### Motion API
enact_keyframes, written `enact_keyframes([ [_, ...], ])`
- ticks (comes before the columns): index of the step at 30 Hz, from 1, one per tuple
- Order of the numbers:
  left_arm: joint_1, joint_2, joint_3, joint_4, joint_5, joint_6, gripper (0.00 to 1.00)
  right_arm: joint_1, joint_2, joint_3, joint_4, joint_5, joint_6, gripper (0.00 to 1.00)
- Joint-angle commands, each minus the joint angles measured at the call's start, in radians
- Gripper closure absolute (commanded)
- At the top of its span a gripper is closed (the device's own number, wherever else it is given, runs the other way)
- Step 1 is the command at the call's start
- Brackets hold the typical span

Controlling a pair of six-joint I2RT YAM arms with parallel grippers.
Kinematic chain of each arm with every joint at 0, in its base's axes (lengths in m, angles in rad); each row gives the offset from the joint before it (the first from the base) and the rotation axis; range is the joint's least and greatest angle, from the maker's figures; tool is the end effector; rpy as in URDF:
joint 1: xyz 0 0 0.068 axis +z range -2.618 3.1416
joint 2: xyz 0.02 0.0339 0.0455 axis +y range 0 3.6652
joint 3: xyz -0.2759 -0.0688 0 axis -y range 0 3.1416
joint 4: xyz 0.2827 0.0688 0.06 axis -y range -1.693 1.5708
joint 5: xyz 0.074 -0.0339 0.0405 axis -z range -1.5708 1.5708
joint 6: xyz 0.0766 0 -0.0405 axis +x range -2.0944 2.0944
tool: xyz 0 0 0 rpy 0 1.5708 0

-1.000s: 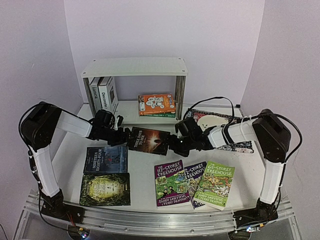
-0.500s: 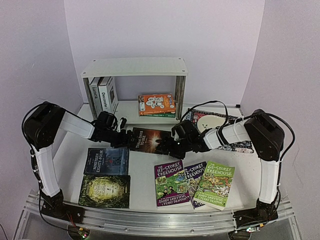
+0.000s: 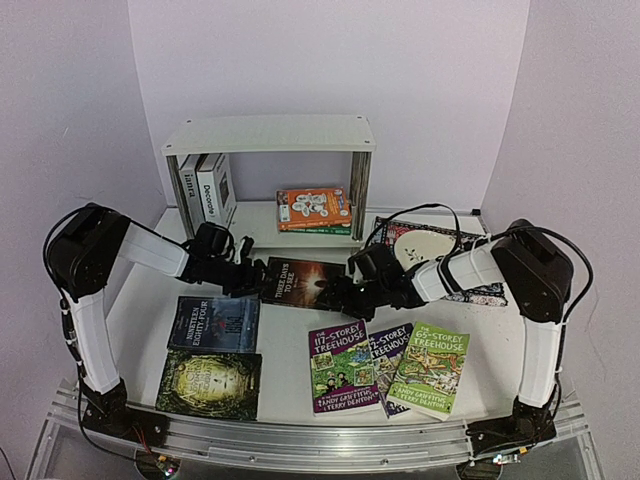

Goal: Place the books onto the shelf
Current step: Move the book to the center of the board.

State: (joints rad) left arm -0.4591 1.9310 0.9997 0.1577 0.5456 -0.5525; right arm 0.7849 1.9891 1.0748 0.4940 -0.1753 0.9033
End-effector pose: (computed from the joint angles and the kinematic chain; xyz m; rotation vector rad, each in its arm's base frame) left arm 0.3713 -0.2279 0.0832 0.1756 2.4830 -1.1095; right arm 0.3362 0.3547 0.1173 0.0051 2.2166 1.2016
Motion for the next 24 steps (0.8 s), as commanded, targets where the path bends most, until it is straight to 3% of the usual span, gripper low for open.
enact_keyframes([
  [1,-0.021,-0.077,0.037,0.037,0.103,-0.041,0.26,0.005,-0.061,0.023,0.007,-0.037,-0.039,0.21],
  [14,-0.023,-0.153,0.090,0.037,0.119,-0.085,0.26,0.005,-0.152,0.051,0.006,-0.076,-0.067,0.25],
  [24,-0.049,-0.307,-0.046,0.036,0.112,-0.107,0.26,0.088,-0.189,0.081,-0.064,-0.082,-0.099,0.30],
])
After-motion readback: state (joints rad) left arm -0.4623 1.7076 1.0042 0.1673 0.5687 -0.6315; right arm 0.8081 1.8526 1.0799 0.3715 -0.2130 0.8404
